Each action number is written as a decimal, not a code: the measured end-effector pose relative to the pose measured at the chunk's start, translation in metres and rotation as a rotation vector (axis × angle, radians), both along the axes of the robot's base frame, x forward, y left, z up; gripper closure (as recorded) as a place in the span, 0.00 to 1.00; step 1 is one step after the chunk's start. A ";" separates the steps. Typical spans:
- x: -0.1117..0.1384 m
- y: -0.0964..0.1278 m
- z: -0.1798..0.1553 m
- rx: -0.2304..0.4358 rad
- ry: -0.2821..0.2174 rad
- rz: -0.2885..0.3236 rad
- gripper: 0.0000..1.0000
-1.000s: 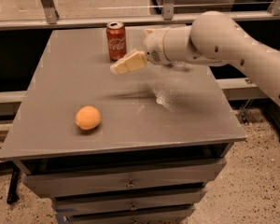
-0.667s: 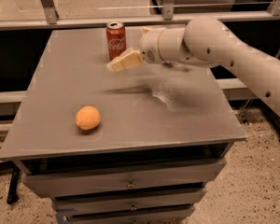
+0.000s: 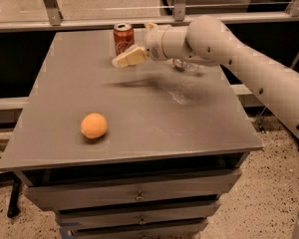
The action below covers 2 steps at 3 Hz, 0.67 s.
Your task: Move coke can near orange
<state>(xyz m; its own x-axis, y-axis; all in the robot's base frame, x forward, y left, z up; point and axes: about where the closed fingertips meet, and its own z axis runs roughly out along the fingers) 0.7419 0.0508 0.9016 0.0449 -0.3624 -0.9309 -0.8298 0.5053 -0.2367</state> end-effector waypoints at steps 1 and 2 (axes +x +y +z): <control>0.016 0.016 -0.003 0.005 -0.007 0.019 0.00; 0.025 0.029 -0.012 0.009 0.011 0.028 0.00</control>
Offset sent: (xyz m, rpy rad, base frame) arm 0.0363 0.0375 -0.0202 0.0150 0.0310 0.0303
